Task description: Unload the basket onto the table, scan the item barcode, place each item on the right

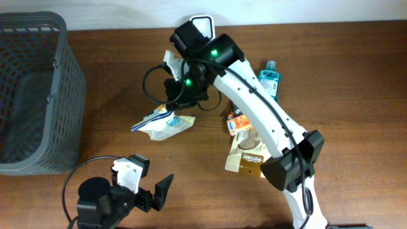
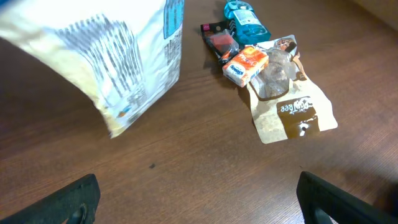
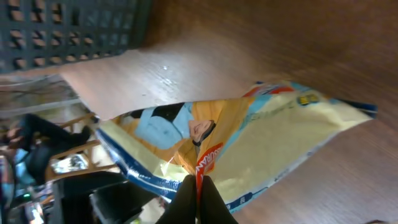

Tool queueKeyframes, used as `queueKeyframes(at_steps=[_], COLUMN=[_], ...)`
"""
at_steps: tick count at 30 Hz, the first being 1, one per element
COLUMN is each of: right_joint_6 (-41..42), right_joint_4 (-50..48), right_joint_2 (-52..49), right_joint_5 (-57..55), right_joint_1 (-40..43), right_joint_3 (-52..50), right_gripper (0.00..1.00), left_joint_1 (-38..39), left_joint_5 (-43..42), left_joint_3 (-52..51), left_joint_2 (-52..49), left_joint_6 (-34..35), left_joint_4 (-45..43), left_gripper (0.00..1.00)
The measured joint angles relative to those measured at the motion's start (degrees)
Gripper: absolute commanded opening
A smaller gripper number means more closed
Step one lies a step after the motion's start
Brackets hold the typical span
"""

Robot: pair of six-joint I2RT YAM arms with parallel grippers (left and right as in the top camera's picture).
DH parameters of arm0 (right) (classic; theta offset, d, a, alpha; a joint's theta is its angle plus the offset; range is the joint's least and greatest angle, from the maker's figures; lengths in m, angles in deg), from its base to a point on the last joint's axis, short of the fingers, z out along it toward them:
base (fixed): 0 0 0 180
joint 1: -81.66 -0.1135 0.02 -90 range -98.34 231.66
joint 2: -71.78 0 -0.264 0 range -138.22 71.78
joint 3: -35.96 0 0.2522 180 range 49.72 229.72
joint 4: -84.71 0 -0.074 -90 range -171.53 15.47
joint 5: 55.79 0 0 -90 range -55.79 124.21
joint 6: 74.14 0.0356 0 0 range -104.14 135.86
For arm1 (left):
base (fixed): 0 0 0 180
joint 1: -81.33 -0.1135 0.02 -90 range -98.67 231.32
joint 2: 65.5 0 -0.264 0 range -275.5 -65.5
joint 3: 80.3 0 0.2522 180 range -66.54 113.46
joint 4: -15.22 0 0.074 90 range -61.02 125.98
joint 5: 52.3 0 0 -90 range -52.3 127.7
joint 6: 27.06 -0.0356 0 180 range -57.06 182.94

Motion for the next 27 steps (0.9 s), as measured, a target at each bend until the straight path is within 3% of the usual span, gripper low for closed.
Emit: queueKeyframes(at_steps=[11,27], right_joint_6=[3.5,4.2], right_joint_4=[-1.9,2.8], right_joint_2=[0.0,0.3], right_joint_5=[-1.2,0.0], right_joint_1=[10.1,10.1], right_joint_3=[-2.4,-4.7], right_gripper=[0.04,0.04], left_joint_1=[0.0,0.0], left_joint_5=[0.0,0.0], left_joint_3=[0.0,0.0], left_joint_2=[0.0,0.0], left_joint_6=[0.0,0.0], left_joint_4=[0.0,0.0], left_gripper=[0.99,0.99])
